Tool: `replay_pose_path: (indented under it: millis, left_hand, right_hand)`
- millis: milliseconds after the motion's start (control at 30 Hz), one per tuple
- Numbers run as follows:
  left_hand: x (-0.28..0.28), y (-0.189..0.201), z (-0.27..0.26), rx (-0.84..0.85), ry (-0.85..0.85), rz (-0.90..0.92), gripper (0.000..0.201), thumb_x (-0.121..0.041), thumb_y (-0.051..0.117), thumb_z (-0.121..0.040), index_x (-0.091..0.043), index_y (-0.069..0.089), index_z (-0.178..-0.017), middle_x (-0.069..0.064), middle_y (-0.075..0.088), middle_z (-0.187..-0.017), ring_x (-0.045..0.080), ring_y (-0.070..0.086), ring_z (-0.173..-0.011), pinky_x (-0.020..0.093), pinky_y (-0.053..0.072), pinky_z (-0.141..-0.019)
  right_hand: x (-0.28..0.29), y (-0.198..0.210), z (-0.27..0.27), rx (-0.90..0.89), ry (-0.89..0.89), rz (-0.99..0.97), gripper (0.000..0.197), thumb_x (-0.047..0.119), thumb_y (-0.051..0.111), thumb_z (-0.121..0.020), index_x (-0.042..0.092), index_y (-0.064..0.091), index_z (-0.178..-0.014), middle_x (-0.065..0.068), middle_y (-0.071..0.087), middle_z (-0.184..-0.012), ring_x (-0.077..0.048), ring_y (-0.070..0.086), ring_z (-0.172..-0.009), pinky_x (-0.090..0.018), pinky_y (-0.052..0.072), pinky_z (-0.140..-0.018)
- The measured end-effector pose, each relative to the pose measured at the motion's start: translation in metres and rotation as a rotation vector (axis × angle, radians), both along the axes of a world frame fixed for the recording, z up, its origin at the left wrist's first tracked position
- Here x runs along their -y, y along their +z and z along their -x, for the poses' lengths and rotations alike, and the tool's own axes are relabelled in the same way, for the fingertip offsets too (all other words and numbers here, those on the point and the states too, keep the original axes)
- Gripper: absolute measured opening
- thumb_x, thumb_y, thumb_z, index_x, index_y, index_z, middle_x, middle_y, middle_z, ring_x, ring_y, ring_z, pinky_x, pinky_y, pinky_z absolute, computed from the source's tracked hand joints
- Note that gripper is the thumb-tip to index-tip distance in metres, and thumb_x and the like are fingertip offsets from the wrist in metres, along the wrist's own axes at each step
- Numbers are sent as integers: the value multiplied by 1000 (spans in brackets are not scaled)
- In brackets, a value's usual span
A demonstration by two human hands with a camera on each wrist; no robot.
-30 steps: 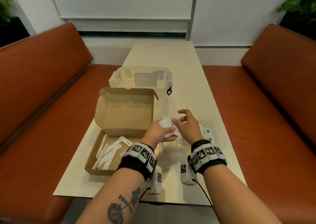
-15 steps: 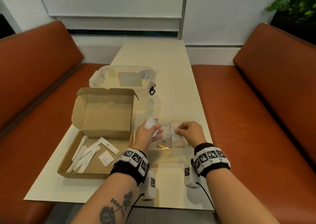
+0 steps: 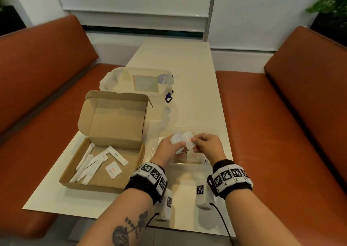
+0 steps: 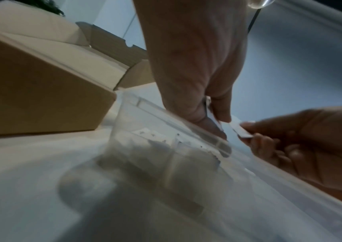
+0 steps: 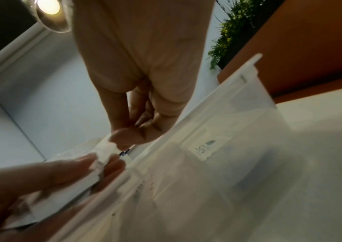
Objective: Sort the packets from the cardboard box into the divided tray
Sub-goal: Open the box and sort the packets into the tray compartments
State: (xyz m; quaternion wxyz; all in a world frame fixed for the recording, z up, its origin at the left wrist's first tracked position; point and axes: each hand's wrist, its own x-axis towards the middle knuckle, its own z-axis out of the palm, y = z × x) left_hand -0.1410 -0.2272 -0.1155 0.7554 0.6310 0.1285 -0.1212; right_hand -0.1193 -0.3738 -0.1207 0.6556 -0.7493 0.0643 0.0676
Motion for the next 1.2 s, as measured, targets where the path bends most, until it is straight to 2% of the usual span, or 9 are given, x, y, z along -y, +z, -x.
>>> replay_pose_path:
  millis: [167, 333, 533, 633, 733, 867, 1000, 1100, 1200]
  left_hand:
    - [1, 1, -9, 10, -28, -80, 28, 8, 59, -85, -5, 58, -109, 21, 61, -104, 30, 64, -85, 35, 59, -69]
    - [-3, 3, -12, 99, -202, -348, 27, 6, 59, -78, -7, 68, -100, 16, 68, -89, 33, 67, -84, 47, 58, -77]
    - [-6, -3, -16, 61, -118, -206, 25, 3, 62, -81, -9, 66, -103, 18, 67, -103, 35, 66, -96, 50, 55, -85]
    - [-7, -6, -15, 38, -60, -86, 22, 0, 63, -85, -6, 66, -106, 20, 67, -99, 31, 65, -83, 50, 55, -85]
    - [-5, -9, -14, 23, -69, -28, 28, 4, 61, -86, 1, 62, -114, 22, 65, -98, 26, 67, -77, 38, 59, -74]
    - [-4, -12, -16, 36, -71, -63, 32, 7, 60, -85, 2, 61, -117, 23, 65, -104, 26, 67, -81, 38, 59, -77]
    - [-5, -16, -18, 31, -19, 3, 31, 2, 62, -86, 0, 61, -117, 15, 67, -90, 26, 65, -81, 46, 54, -88]
    - [-9, -18, -20, 18, 41, 124, 27, -5, 63, -87, -8, 62, -114, 13, 67, -93, 22, 67, -85, 38, 56, -87]
    - [-14, -18, -21, -10, 78, 265, 19, -8, 60, -89, -10, 62, -107, 13, 69, -95, 21, 70, -86, 31, 59, -79]
  right_hand:
    - [-1, 0, 3, -10, -16, 2, 10, 7, 63, -87, 7, 69, -79, -3, 64, -64, -14, 60, -57, -23, 53, -57]
    - [4, 7, -7, 113, 45, 257, 21, 13, 69, -82, 15, 67, -103, 0, 62, -76, -13, 57, -72, -27, 48, -75]
    - [5, 6, -8, 50, 77, 198, 15, -4, 63, -80, 7, 67, -90, -5, 59, -67, -17, 59, -66, -18, 51, -55]
    - [8, 1, -1, -11, -61, -56, 15, -8, 60, -82, 6, 56, -79, -14, 61, -79, -24, 64, -74, -21, 56, -56]
    - [7, -3, 3, -25, -91, -92, 18, -8, 60, -82, 6, 53, -75, -18, 63, -85, -28, 66, -79, -26, 58, -60]
    - [7, -3, 2, 16, 11, 154, 13, 2, 66, -81, 11, 62, -90, -7, 64, -74, -19, 62, -70, -26, 52, -66]
    - [13, -3, 0, 76, 27, 451, 3, 16, 72, -80, 14, 70, -81, 3, 65, -71, -7, 58, -66, -12, 41, -60]
    - [16, -5, 0, 48, 102, 661, 6, 17, 70, -81, 14, 70, -76, 10, 58, -63, -7, 53, -64, -11, 34, -54]
    - [12, -7, 2, 6, 214, 758, 9, 18, 68, -84, 11, 74, -84, 2, 67, -79, -10, 57, -74, -15, 39, -63]
